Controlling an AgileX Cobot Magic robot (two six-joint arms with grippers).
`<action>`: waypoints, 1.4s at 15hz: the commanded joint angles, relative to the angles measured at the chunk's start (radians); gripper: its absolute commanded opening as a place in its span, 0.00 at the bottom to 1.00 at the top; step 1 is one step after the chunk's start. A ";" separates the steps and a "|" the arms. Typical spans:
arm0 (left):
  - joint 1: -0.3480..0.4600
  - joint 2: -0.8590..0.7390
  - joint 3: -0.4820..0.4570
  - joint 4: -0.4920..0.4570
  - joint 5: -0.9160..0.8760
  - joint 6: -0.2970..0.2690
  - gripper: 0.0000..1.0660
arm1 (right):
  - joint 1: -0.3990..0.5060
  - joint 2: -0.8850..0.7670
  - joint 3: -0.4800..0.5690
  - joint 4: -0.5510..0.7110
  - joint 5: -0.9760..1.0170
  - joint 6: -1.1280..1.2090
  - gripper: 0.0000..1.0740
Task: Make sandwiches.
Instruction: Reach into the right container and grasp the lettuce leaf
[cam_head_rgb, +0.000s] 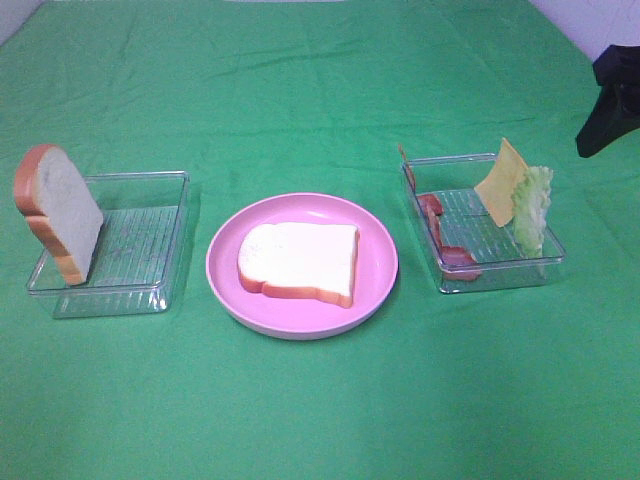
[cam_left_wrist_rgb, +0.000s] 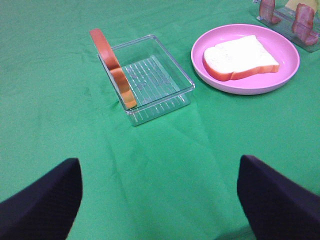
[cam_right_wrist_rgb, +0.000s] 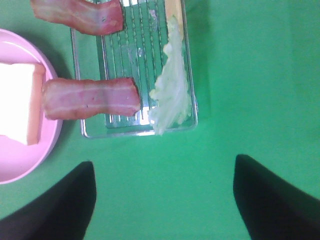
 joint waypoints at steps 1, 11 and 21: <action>-0.004 -0.022 0.001 -0.004 -0.013 -0.008 0.76 | -0.004 0.106 -0.103 -0.004 0.057 -0.016 0.64; -0.004 -0.022 0.001 -0.004 -0.013 -0.008 0.76 | -0.004 0.509 -0.338 0.011 0.110 -0.046 0.58; -0.004 -0.022 0.001 -0.004 -0.013 -0.008 0.76 | -0.004 0.509 -0.338 0.047 0.183 -0.045 0.00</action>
